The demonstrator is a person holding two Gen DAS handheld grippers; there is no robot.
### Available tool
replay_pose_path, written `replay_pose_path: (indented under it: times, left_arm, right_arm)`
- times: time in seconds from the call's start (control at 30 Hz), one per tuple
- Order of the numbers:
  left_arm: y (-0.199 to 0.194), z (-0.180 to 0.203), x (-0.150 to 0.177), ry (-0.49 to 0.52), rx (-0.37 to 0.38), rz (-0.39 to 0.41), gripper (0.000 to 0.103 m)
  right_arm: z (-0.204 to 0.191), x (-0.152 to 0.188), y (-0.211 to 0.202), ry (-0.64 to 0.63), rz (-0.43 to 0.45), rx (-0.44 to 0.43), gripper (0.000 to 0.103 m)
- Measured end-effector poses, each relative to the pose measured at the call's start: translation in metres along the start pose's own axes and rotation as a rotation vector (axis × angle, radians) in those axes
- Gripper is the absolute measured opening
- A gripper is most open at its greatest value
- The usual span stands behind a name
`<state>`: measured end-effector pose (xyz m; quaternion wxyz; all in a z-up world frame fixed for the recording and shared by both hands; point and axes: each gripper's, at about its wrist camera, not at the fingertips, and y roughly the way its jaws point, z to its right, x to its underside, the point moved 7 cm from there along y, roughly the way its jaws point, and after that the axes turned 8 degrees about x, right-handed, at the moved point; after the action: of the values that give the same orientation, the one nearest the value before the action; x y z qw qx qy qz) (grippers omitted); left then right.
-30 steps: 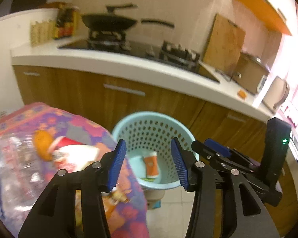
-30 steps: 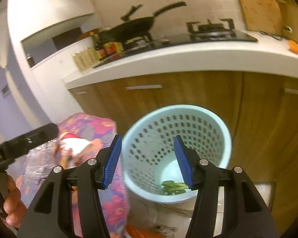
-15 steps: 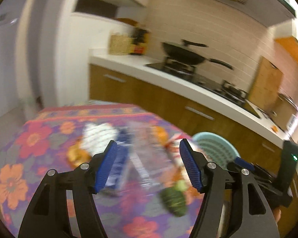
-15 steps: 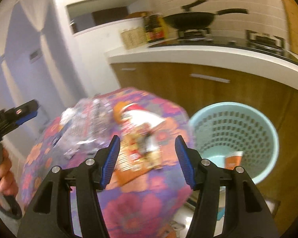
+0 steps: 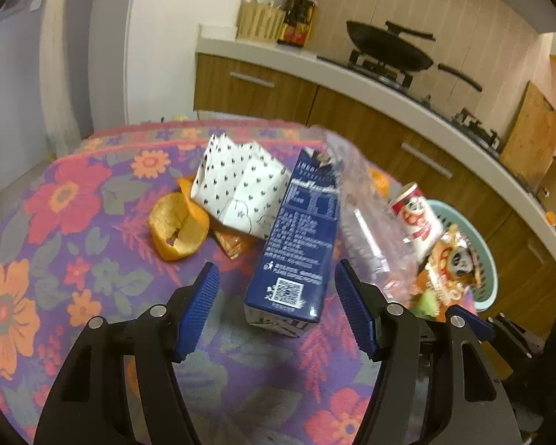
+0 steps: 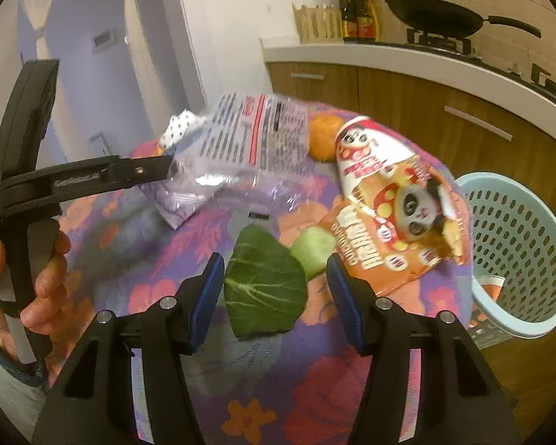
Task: Collect trash
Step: 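Grasp the blue milk carton with the left tool, then grasp the thin green vegetable stem with the right tool while the left tool holds the carton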
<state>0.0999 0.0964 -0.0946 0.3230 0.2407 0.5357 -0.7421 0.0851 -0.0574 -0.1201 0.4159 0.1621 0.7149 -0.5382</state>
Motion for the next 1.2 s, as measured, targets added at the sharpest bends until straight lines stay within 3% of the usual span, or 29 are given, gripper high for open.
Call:
replay_pose_path:
  times: [0.13,0.3,0.4,0.9,1.17,1.2]
  left_arm:
    - [0.013,-0.004,0.002,-0.011,-0.002,-0.019,0.061]
    - [0.019,-0.002,0.004,-0.021,0.023,-0.02,0.047]
    - [0.016,-0.001,0.005,0.002,0.008,-0.012,0.045]
    - [-0.079,-0.001,0.008,0.0,0.095,0.132,0.037]
    - [-0.103,-0.002,-0.002,-0.039,0.16,0.198,0.037]
    - [-0.107,-0.002,-0.003,-0.041,0.171,0.21,0.037]
  right_arm:
    - [-0.001,0.002,0.005,0.0,-0.012,-0.002,0.056]
    - [-0.003,0.002,0.007,-0.018,-0.014,0.012,0.058]
    - [-0.005,0.001,0.007,-0.018,-0.019,0.011,0.059]
    - [-0.01,0.005,0.008,-0.022,-0.05,0.024,0.064]
    - [-0.027,-0.001,0.016,-0.13,-0.073,0.162,0.064]
    - [-0.028,0.0,0.018,-0.141,-0.079,0.176,0.059]
